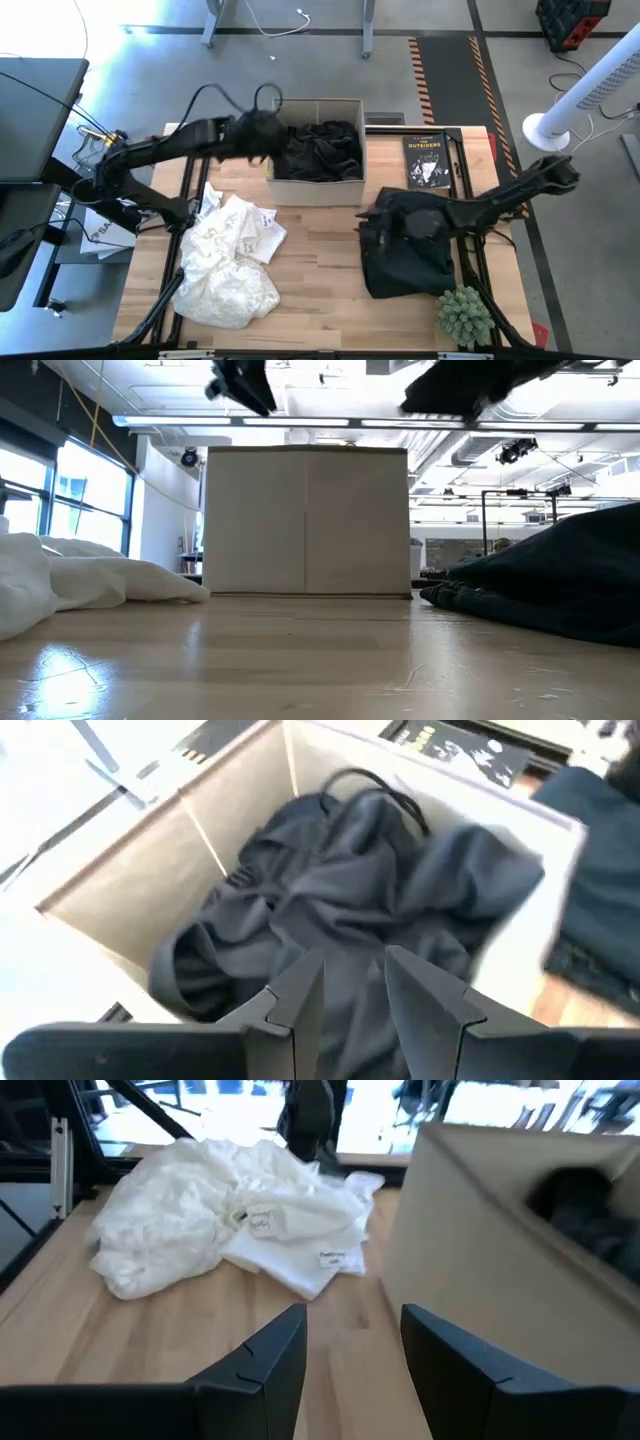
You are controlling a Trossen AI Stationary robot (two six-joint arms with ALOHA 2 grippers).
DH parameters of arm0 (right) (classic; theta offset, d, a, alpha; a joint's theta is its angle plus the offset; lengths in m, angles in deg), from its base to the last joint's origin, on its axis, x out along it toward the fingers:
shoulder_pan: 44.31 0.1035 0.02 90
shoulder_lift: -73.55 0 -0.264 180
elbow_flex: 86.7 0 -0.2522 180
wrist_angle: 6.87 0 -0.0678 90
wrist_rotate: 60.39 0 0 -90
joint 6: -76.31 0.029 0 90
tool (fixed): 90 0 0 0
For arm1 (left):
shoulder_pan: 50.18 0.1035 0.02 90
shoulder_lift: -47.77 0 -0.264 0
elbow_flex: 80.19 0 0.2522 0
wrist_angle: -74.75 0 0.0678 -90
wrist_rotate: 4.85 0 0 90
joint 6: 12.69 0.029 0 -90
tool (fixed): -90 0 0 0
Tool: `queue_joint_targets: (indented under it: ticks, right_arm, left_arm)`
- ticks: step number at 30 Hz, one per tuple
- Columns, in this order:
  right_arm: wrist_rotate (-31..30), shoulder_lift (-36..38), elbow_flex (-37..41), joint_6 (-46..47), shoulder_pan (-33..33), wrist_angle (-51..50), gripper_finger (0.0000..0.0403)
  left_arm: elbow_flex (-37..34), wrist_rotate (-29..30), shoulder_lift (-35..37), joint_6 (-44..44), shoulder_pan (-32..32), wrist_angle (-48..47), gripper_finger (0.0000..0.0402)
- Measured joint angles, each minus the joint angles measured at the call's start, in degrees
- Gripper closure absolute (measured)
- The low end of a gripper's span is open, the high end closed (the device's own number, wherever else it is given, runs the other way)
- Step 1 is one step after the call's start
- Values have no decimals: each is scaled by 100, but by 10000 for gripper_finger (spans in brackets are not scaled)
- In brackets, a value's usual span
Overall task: Sort clothes
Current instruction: Put the dark blue pants into the laundry organizer
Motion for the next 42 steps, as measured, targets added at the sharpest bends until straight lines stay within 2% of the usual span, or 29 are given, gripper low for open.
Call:
queue_joint_targets:
  ticks: [4,7,10,15,17,20,25,30,36,40,42]
  right_arm:
    - [-866,556,0,132,698,-673,242]
    - [-907,878,0,512,997,-1310,242]
    - [-844,1055,0,1368,1105,-2042,242]
    - [-720,1128,0,2928,622,-3530,242]
    - [-304,1124,0,3328,216,-3964,242]
    - [431,1061,0,3365,-435,-4284,239]
    - [1566,792,0,2908,-1168,-4280,217]
    - [2298,347,24,2672,-1046,-4271,189]
    - [2171,-746,239,2870,-486,-4150,178]
    - [1893,-1634,411,3096,-331,-3355,183]
    - [1676,-2007,393,3233,-271,-2675,204]
  left_arm:
    - [-574,556,372,-395,-757,29,296]
    - [-1065,1030,520,-792,-1268,94,296]
    - [-1587,1431,513,-1181,-1660,153,296]
    - [-2302,1837,532,-1624,-2033,593,296]
    - [-2449,1881,536,-1692,-2092,627,296]
    - [-2575,1884,495,-1693,-2136,632,296]
    - [-2573,1973,512,-1689,-2110,668,296]
    - [-2572,1974,519,-1691,-2110,641,296]
    - [-2572,1991,519,-1780,-2121,638,296]
    - [-2572,1988,519,-1782,-2121,649,296]
    - [-2572,1989,519,-1782,-2121,652,296]
